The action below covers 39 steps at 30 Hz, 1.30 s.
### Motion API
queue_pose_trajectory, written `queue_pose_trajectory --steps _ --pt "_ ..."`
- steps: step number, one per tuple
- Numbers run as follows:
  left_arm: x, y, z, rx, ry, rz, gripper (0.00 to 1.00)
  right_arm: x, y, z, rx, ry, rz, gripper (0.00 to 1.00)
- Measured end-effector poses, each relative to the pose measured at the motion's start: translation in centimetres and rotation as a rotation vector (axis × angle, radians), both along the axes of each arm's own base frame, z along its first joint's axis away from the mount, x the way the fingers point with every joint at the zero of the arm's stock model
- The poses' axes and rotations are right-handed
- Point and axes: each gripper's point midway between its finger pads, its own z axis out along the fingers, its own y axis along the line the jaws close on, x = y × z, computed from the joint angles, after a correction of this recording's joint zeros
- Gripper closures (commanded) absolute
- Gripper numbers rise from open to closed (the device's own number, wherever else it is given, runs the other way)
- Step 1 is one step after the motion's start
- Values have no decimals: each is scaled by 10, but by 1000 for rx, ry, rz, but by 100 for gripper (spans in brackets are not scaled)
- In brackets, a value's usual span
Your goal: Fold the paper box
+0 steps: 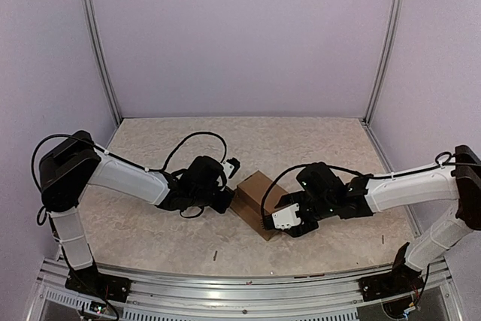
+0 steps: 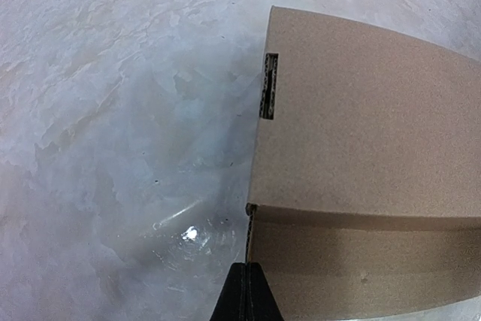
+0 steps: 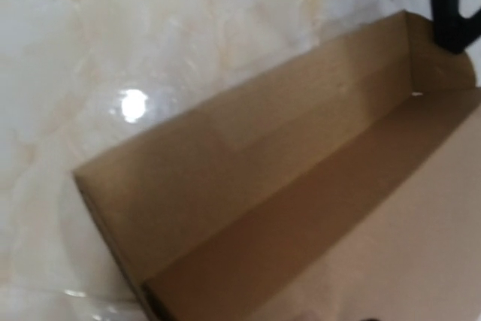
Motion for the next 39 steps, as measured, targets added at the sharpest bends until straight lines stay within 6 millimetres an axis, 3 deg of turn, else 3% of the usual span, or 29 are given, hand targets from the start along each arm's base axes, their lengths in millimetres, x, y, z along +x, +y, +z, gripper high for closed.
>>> queue_pose_trajectory --steps 3,7,11,39 --pt "1 -1 0 0 0 0 100 -3 0 -3 -6 13 12 33" --pt "1 -1 0 0 0 0 100 -3 0 -10 -21 29 7 46" --pt "1 0 0 0 0 1 100 1 5 -8 -15 34 -2 49" --pt "5 2 2 50 25 -13 100 5 10 -12 -30 32 10 51"
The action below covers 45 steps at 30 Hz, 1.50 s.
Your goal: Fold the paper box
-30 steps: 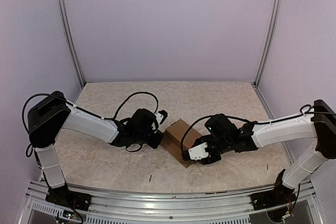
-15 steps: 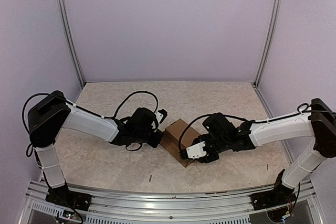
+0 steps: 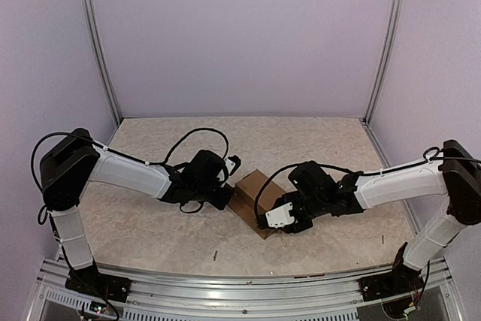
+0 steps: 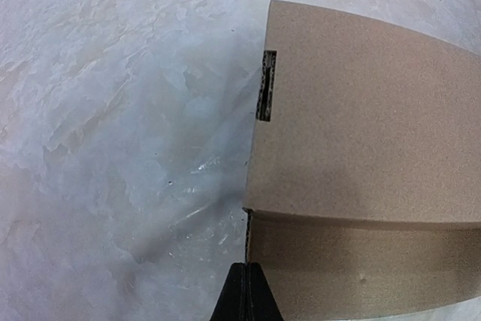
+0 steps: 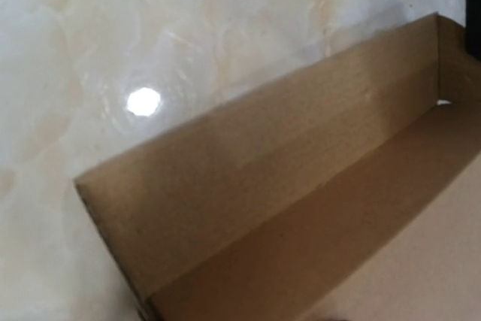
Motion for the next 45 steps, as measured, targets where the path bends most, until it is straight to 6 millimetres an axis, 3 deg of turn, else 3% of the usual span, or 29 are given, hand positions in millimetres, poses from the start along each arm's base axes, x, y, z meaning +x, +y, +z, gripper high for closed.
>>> queue_pose_trajectory --steps 31,45 --pt "12 -3 1 109 104 -31 100 -1 5 -3 -14 -6 53 50" --pt "19 -6 2 155 101 -123 100 -3 9 -6 -7 1 80 50"
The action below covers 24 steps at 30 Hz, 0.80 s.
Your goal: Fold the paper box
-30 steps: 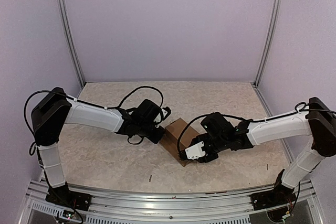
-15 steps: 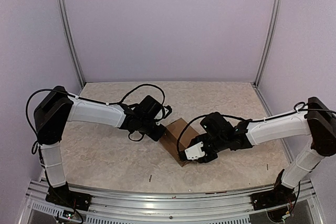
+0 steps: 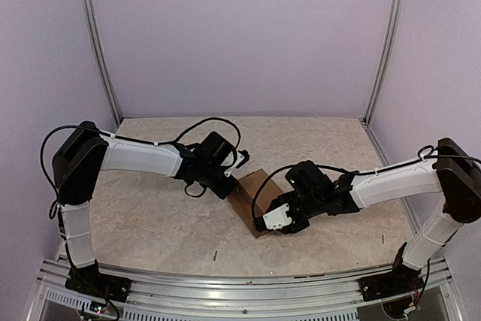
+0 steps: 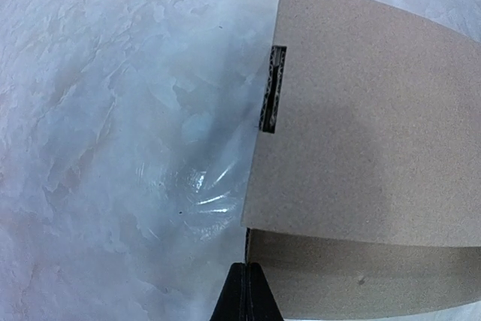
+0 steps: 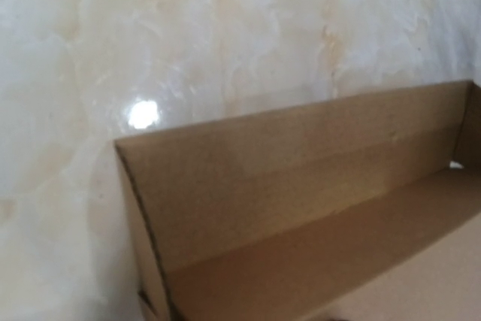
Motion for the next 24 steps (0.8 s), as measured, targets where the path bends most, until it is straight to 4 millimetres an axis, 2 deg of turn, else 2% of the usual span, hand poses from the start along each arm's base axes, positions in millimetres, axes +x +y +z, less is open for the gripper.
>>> queue_pose_trajectory --steps 16,24 --pt "14 -14 1 34 -14 -76 100 -2 5 0 10 11 22 51" --pt "14 -15 1 43 20 -89 100 -2 5 0 10 11 24 52"
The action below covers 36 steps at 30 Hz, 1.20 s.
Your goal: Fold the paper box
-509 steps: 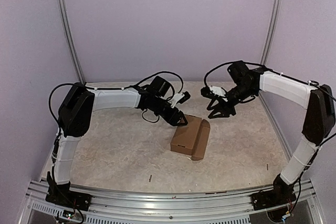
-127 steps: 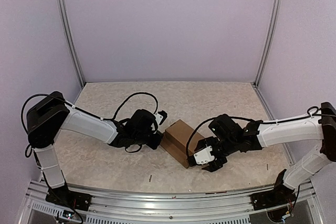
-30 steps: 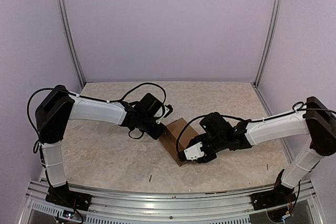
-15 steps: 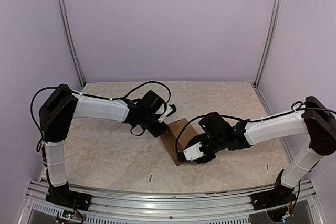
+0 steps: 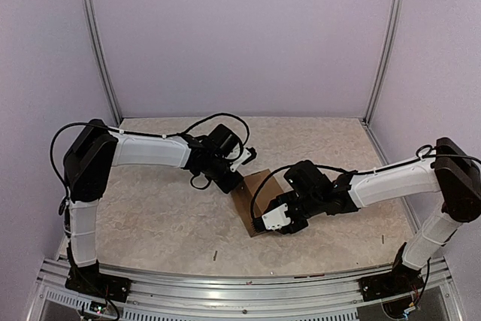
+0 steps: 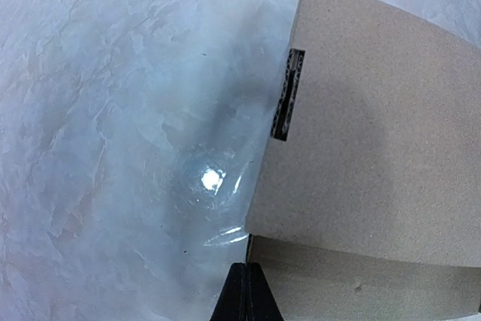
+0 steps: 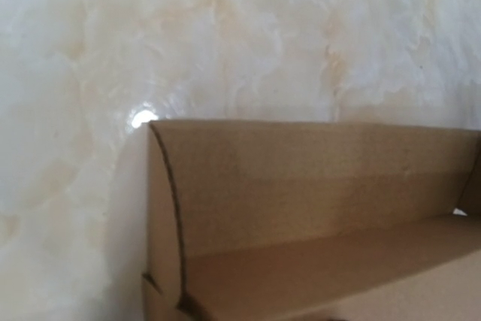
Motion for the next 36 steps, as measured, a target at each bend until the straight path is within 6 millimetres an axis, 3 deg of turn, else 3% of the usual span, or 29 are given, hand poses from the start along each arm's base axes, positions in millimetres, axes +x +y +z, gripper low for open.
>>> queue_pose_trajectory --steps 20,36 --pt "2 -1 1 -16 30 -15 100 0 0 0 2 0 0 52" --pt "13 -20 2 -11 74 -41 100 -1 1 0 1 -4 17 51"
